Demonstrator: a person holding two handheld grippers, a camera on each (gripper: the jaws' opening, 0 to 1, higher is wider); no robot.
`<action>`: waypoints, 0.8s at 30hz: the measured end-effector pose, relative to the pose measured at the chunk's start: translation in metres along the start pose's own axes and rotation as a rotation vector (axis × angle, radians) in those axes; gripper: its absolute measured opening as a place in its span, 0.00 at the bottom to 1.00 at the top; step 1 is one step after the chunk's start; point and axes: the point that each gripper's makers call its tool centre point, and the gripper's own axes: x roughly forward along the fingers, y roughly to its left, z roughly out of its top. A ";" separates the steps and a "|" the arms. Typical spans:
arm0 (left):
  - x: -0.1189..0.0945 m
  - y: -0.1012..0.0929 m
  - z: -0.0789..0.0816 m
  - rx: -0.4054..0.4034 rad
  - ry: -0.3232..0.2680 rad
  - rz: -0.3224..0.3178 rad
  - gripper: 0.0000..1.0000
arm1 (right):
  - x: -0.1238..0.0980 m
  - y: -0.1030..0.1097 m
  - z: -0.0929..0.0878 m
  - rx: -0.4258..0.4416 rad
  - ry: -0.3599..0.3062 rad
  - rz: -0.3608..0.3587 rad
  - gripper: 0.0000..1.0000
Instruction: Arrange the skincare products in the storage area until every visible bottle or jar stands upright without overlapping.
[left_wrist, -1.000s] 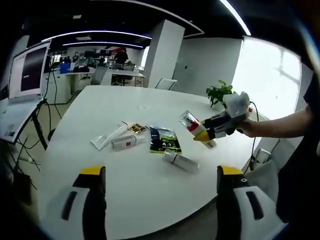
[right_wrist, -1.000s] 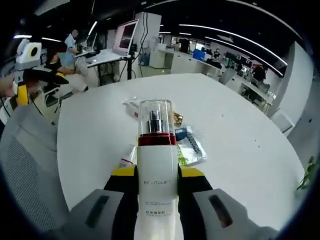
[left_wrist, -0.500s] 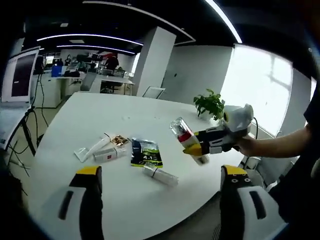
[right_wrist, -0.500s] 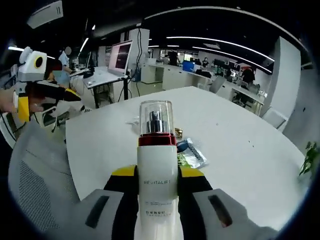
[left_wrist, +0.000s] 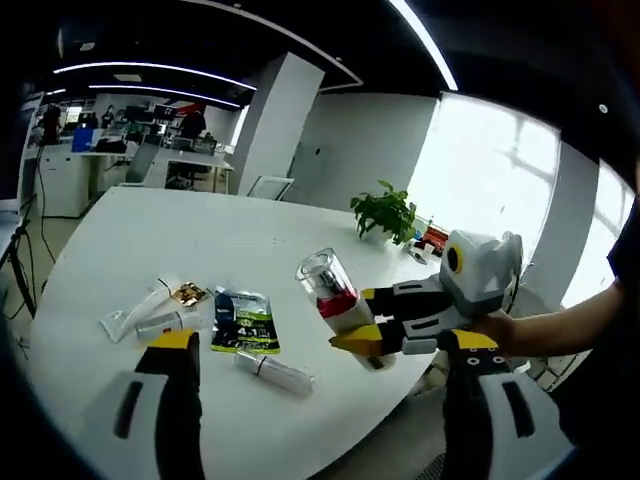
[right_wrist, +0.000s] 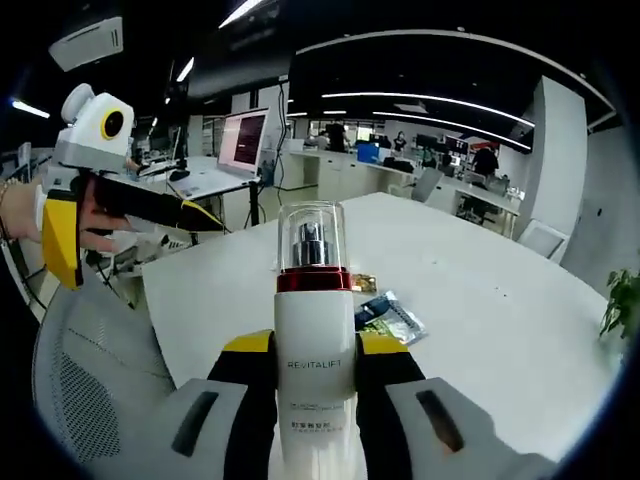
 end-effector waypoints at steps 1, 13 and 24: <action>0.001 -0.002 0.000 0.001 0.003 -0.006 0.94 | 0.000 0.000 0.000 0.000 0.000 0.000 0.29; 0.032 -0.006 0.014 -0.068 -0.016 -0.059 0.70 | -0.008 0.009 0.015 -0.010 -0.026 -0.004 0.29; 0.058 -0.028 0.017 -0.167 -0.016 -0.096 0.50 | -0.013 -0.002 0.027 0.004 -0.087 0.020 0.29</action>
